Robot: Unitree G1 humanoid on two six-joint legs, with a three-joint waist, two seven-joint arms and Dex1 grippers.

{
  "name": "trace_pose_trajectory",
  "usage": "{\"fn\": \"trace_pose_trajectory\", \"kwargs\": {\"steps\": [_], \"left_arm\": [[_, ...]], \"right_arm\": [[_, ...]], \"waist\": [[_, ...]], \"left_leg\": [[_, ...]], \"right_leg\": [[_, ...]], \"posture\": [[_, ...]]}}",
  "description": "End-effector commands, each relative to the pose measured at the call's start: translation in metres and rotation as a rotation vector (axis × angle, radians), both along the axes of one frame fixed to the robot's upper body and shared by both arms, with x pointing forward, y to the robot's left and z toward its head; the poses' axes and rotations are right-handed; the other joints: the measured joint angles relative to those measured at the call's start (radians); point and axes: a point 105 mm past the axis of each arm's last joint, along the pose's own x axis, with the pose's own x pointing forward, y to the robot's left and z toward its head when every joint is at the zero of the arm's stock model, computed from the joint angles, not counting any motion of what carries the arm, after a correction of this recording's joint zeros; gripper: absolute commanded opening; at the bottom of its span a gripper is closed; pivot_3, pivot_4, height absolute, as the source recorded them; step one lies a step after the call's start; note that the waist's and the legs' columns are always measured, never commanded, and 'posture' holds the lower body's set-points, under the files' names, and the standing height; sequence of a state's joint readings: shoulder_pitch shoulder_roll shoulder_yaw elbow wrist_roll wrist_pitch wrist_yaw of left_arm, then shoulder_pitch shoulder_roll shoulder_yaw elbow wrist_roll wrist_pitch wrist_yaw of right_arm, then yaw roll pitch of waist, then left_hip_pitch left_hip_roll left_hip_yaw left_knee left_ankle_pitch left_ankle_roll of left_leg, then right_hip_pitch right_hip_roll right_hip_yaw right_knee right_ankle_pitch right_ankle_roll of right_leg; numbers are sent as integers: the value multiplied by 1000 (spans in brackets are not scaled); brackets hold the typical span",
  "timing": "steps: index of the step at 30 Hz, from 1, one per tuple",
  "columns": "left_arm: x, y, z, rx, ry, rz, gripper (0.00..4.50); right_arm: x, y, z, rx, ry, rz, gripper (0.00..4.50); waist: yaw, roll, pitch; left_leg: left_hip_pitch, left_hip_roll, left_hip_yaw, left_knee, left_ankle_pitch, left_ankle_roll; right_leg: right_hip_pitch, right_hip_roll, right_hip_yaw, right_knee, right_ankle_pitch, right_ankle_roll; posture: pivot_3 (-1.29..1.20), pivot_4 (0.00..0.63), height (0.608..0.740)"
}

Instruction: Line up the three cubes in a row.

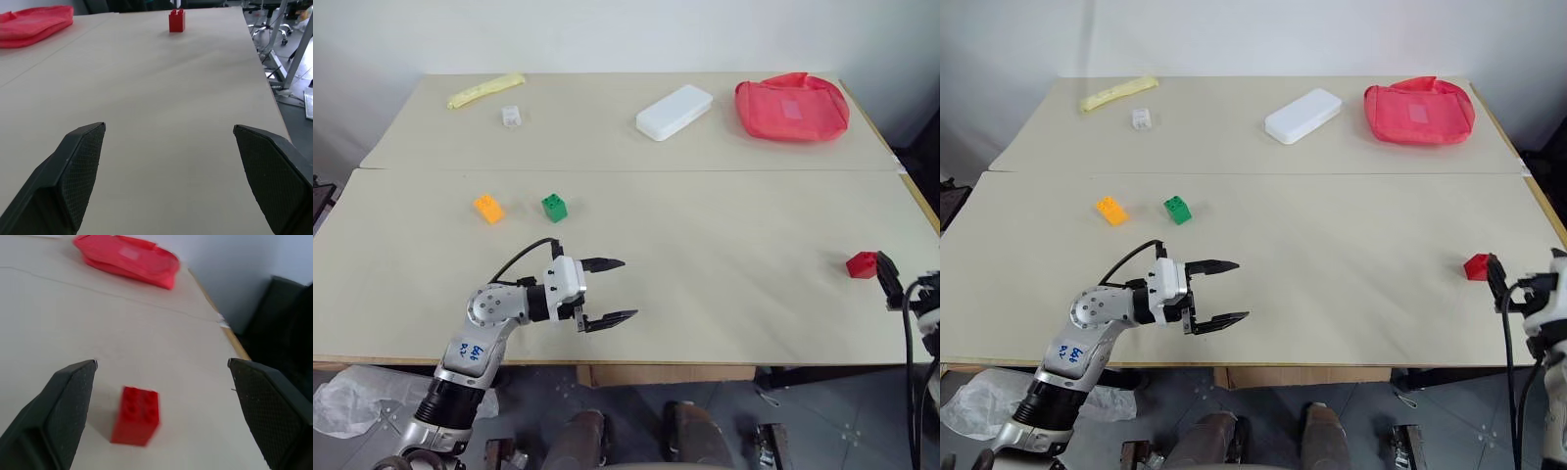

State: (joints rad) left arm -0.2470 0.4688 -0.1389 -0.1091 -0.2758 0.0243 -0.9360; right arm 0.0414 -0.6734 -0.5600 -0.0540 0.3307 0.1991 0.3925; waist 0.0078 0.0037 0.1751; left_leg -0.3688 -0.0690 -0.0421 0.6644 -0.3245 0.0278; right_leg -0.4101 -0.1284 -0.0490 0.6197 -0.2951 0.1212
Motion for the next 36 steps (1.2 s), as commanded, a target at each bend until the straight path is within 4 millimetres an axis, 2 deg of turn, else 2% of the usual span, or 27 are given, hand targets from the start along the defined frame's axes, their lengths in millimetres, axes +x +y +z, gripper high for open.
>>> {"fn": "trace_pose_trajectory", "kwargs": {"steps": [1,5,9,12,14,18,20,21,22,23,26,28,31,33,36], "left_arm": [[-4,-5,8,-13,-49,-3,4452],[-8,-4,4,2,-55,9,4452],[-10,-4,4,-11,-51,33,4452],[-12,-4,3,-5,-50,33,4500],[-11,-3,3,-4,-52,43,4500],[-10,0,4,-1,-54,56,4500],[-10,0,4,1,-54,58,4500],[-9,2,4,4,-56,62,4500],[-8,5,4,8,-56,71,4500],[-7,8,4,10,-56,77,4500],[-4,20,2,16,-46,115,4500],[-2,28,1,21,-39,141,4500],[-1,34,-2,32,-35,160,4500],[-2,35,-2,32,-34,168,4500],[-5,35,-1,20,-32,182,4500]], "right_arm": [[12,-8,2,-23,58,-27,4500],[22,-15,-4,-60,141,-30,4500],[23,-25,-20,41,213,-50,4500],[23,-32,-27,65,234,-78,3952],[24,-32,-27,88,234,-84,3331],[29,-19,-24,87,218,-26,1928],[34,-9,-16,96,185,30,1522],[37,6,-11,100,177,119,1521],[40,33,-4,91,188,273,1521],[40,51,-1,83,201,381,1521],[37,122,1,-127,327,788,1521],[36,160,-2,-261,396,1010,1521],[52,198,2,-335,358,1173,1521],[60,212,3,-341,338,1234,1521],[73,226,-11,-396,343,1307,1521]], "waist": [[9,0,0],[19,0,0],[19,0,0],[18,0,0],[17,0,0],[16,0,0],[16,0,0],[16,0,0],[16,0,0],[13,0,0],[7,1,0],[1,0,0],[-7,-1,1],[-3,-2,2],[2,-3,2]], "left_leg": [[0,0,0,1,0,0],[-1,-2,0,0,0,1],[-1,-3,-1,0,1,2],[-1,-3,-1,0,1,2],[-1,-3,-1,0,1,2],[-1,-2,-1,0,1,2],[-1,-2,-1,0,1,2],[-1,-2,-1,0,1,1],[-1,-2,-1,0,1,1],[-1,-2,-1,0,1,1],[-1,-1,0,0,1,1],[-1,-1,0,0,1,1],[0,0,-1,0,1,1],[-1,0,-2,0,0,0],[-2,-3,-5,0,0,1]], "right_leg": [[0,0,0,0,0,0],[0,-1,0,0,0,0],[0,-1,-1,-1,1,1],[0,-1,-1,-1,1,1],[0,-1,-1,-1,1,1],[0,-1,-1,-1,1,1],[0,-1,-1,-1,1,1],[0,-1,-1,-1,1,1],[0,-1,-1,-1,1,1],[0,-1,-1,-1,1,1],[0,-1,-1,-1,1,2],[0,0,-1,-1,1,2],[0,-1,-1,-2,1,1],[0,-1,-2,-3,1,1],[0,-2,-4,-4,1,1]], "posture": [[0,150,740],[0,150,740],[0,150,740],[0,150,740],[0,150,740],[0,150,740],[0,150,740],[0,150,740],[0,150,740],[0,150,740],[0,150,740],[0,150,740],[0,150,740],[0,150,740],[0,150,740]]}}
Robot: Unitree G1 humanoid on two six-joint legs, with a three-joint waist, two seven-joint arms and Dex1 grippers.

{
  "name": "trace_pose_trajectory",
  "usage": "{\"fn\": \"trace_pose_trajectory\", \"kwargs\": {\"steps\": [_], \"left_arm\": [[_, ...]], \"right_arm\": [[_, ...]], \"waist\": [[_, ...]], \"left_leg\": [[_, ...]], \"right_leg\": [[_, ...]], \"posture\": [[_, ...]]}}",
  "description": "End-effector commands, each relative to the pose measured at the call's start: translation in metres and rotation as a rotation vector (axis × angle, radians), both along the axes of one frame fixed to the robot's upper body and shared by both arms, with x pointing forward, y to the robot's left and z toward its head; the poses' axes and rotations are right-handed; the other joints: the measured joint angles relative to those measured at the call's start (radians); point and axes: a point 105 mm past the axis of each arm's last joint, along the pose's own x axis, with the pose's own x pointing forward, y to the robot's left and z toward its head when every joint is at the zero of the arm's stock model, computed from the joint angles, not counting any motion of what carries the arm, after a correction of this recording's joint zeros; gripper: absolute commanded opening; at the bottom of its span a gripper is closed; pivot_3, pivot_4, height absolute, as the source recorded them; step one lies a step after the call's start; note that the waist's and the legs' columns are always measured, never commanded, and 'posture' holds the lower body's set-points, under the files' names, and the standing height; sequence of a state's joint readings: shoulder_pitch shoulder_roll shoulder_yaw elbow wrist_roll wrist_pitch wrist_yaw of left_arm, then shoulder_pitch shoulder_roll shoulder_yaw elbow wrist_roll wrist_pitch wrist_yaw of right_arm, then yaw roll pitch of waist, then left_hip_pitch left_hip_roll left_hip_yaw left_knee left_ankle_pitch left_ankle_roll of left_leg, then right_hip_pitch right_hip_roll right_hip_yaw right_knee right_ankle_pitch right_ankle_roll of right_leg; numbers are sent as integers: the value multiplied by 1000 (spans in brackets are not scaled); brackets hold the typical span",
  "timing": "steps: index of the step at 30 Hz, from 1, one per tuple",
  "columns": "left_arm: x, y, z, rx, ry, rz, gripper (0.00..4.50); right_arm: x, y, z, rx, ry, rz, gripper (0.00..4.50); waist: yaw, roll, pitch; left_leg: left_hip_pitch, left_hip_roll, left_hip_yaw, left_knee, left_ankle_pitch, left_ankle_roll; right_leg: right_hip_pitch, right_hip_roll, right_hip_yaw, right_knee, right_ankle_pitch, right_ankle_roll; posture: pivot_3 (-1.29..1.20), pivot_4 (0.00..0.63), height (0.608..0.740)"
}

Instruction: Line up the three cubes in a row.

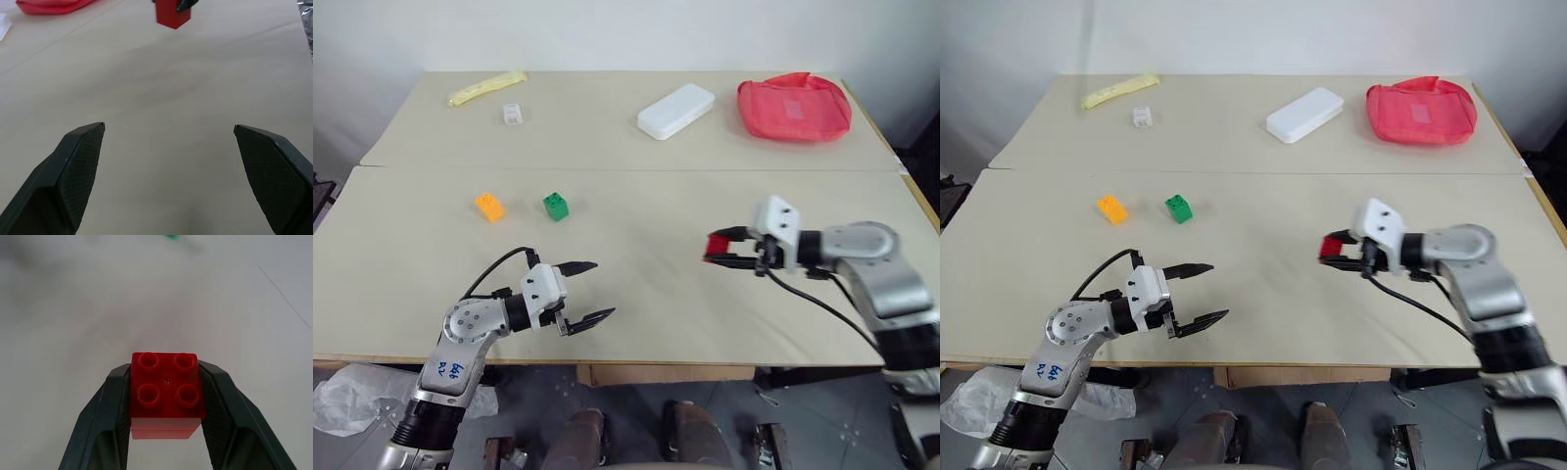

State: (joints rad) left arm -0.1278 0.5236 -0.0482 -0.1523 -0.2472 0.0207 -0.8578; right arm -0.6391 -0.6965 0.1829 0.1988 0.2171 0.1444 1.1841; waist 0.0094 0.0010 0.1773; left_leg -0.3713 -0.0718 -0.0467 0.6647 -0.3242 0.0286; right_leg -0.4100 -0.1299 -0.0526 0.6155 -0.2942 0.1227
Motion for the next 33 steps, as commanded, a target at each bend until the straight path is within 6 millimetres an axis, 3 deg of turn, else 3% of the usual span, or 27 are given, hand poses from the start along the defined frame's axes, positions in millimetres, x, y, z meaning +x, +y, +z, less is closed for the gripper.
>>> {"fn": "trace_pose_trajectory", "kwargs": {"steps": [1,4,9,15,18,20,23,28,30,33], "left_arm": [[-4,-1,13,-45,-40,18,4500],[0,-1,27,-123,-56,68,4500],[3,5,31,-125,-70,104,4500],[1,11,26,-86,-59,111,4500],[1,23,25,-82,-66,157,4500],[-5,34,27,-120,-75,185,4500],[-11,65,21,-135,-85,349,4500],[-30,127,4,-214,-40,668,4500],[-42,156,0,-277,-32,820,4500],[-63,189,-14,-314,0,1010,4500]], "right_arm": [[9,5,-13,-38,-7,71,1521],[12,8,-20,-25,28,115,1521],[12,9,-25,-10,62,154,1521],[16,7,-31,-3,78,173,3525],[22,7,-17,37,25,167,4489],[23,4,-1,83,-2,161,4489],[17,-1,24,122,-63,182,4489],[-15,5,33,212,-102,269,4489],[-22,11,37,312,-121,245,4489],[-16,13,42,530,-215,78,4489]], "waist": [[3,0,0],[11,0,0],[8,0,0],[1,0,0],[-10,0,0],[-15,0,0],[-17,0,0],[-10,0,0],[-8,0,0],[-7,0,0]], "left_leg": [[0,-1,0,0,0,0],[-1,-2,-1,0,-1,2],[0,-1,0,1,-1,2],[0,-1,0,1,-1,2],[-1,-1,0,1,-1,2],[-1,-1,0,0,-1,2],[-1,2,0,0,-2,0],[-1,5,0,0,-4,-2],[-1,5,0,0,-4,-2],[0,5,1,1,-5,-2]], "right_leg": [[0,0,0,0,0,0],[0,-1,0,0,0,1],[0,0,-1,-1,1,2],[1,0,-1,-2,1,2],[0,0,0,-2,1,2],[0,0,0,-1,1,2],[0,-1,0,-1,1,1],[1,1,-1,-4,0,0],[2,0,-1,-5,0,0],[2,0,-1,-5,0,0]], "posture": [[0,150,740],[0,150,740],[0,150,740],[0,150,740],[0,150,740],[0,150,740],[0,150,740],[0,150,740],[0,150,740],[0,150,740]]}}
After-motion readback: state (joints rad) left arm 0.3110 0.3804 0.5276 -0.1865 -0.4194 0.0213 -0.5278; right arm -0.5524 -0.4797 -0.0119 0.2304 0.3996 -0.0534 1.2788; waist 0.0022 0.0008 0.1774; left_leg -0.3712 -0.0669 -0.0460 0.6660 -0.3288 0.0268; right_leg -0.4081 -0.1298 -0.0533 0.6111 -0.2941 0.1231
